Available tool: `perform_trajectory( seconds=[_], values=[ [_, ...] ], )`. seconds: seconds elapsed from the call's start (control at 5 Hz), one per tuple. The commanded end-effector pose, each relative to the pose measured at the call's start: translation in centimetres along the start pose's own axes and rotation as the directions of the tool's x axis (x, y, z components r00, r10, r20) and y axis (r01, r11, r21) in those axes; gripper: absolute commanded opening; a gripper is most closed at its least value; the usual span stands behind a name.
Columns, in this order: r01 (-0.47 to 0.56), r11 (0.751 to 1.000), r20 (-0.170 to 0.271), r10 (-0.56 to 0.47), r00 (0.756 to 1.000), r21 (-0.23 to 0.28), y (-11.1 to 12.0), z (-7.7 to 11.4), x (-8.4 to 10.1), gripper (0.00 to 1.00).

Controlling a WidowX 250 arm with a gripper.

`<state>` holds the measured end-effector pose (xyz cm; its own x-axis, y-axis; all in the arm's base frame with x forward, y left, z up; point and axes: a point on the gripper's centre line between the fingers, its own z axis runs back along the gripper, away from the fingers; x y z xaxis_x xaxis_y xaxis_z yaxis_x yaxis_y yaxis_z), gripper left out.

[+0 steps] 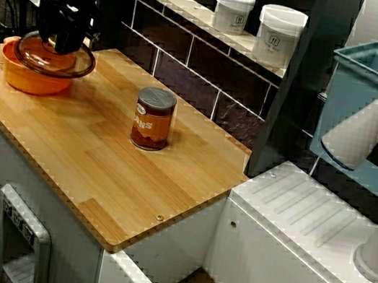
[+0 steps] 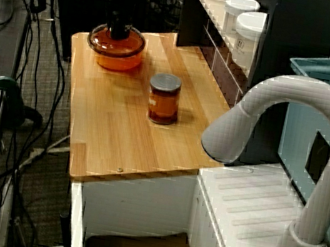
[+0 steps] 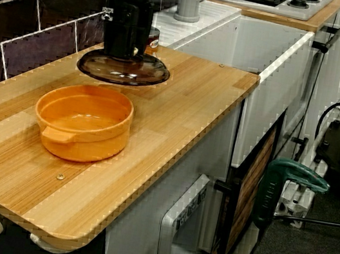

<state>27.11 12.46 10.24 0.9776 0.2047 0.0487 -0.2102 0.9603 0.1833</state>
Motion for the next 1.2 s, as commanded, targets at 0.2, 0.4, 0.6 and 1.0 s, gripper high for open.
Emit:
perform_trajectory(
  seconds=[0.2, 0.4, 0.6, 1.0],
  values=[
    [-0.062, 0.996, 0.058, 0.058, 0.997, 0.071, 4.0, 0.4, 1.2, 0.0],
    [-0.06, 0.996, 0.04, 0.058, 0.998, 0.066, 5.1, 0.1, 1.2, 0.0],
    [-0.044, 0.998, 0.03, 0.043, 0.999, 0.052, 5.9, 0.6, 0.8, 0.0],
    [-0.028, 0.999, 0.014, 0.028, 1.0, 0.03, 6.8, 1.0, 0.4, 0.0]
  ],
)
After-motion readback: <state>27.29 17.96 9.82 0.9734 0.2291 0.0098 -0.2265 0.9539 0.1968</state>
